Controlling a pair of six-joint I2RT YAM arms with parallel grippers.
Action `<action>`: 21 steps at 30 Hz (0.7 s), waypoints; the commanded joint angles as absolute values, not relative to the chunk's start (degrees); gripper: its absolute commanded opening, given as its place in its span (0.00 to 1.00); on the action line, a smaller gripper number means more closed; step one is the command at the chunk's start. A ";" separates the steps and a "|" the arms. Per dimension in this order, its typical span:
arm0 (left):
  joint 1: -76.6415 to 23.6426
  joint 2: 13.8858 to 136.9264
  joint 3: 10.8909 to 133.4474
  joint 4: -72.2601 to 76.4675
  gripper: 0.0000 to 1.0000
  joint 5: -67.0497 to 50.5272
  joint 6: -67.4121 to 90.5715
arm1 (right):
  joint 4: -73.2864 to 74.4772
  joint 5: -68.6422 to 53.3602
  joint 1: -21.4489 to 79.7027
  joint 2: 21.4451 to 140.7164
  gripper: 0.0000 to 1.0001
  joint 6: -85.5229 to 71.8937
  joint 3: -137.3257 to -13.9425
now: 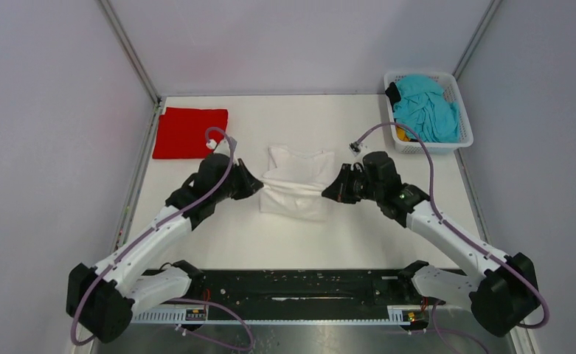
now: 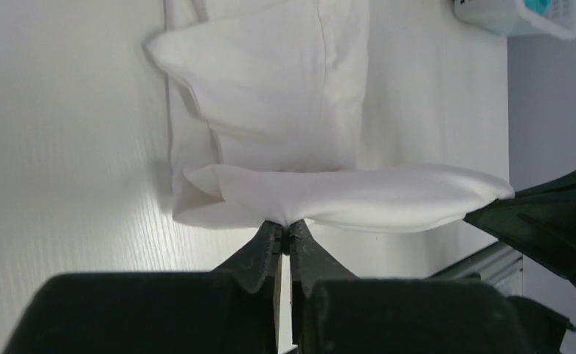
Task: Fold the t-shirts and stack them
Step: Fold the long partially folded tshirt into a neat square
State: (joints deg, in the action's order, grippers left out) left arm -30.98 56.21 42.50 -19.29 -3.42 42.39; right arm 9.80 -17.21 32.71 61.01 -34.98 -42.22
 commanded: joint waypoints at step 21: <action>-20.14 103.43 78.36 -6.56 0.00 -9.66 32.37 | 0.66 -24.16 12.84 95.22 0.00 -35.22 -62.89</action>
State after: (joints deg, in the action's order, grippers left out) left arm -21.63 97.17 70.72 -10.72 -7.94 35.24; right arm 3.29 -24.03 16.43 91.61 -35.14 -59.40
